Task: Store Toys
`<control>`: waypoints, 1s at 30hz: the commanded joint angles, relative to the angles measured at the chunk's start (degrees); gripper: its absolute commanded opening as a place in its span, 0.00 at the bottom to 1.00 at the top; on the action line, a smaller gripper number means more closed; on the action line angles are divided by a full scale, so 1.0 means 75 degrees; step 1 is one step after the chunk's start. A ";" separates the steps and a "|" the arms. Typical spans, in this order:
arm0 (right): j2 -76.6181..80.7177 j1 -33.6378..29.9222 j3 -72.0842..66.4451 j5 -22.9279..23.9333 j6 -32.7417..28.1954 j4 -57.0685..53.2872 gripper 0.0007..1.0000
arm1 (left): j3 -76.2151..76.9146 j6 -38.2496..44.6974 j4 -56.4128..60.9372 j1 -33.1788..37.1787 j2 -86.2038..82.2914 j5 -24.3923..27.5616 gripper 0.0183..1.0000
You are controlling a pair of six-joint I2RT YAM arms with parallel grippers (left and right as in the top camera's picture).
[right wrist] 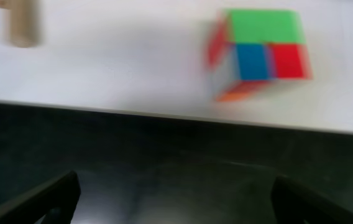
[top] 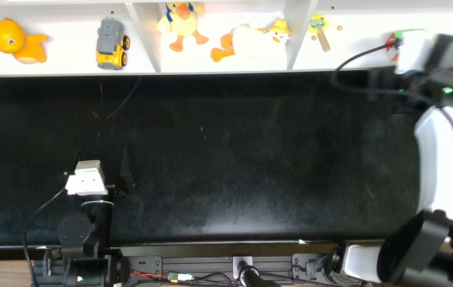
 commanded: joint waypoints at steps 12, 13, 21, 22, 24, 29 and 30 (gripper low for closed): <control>-0.4077 0.2157 -0.5633 0.1504 0.2171 0.3585 1.00 | -0.0035 0.0114 0.0012 0.0015 -0.0070 -0.0061 1.00; -0.5123 0.2157 -0.6423 0.1501 0.2180 0.3853 1.00 | -0.0035 0.0114 0.0012 0.0015 -0.0070 -0.0061 1.00; -0.7936 0.2157 -0.7749 0.1451 0.3153 0.4296 1.00 | -0.0035 0.0114 0.0012 0.0015 -0.0070 -0.0061 1.00; -0.8142 0.2157 -0.7871 0.1448 0.3316 0.4392 0.99 | -0.0035 0.0114 0.0012 0.0015 -0.0070 -0.0061 1.00; -0.8422 0.2157 -0.8093 0.1448 0.3526 0.4637 1.00 | -0.0035 0.0114 0.0012 0.0015 -0.0070 -0.0061 1.00; -0.9192 0.2157 -0.8915 0.1451 0.3637 0.5607 1.00 | -0.0035 0.0114 0.0012 0.0015 -0.0070 -0.0061 1.00; -0.9331 0.2157 -0.9049 0.1451 0.3634 0.5759 1.00 | -0.0035 0.0114 0.0012 0.0015 -0.0070 -0.0061 1.00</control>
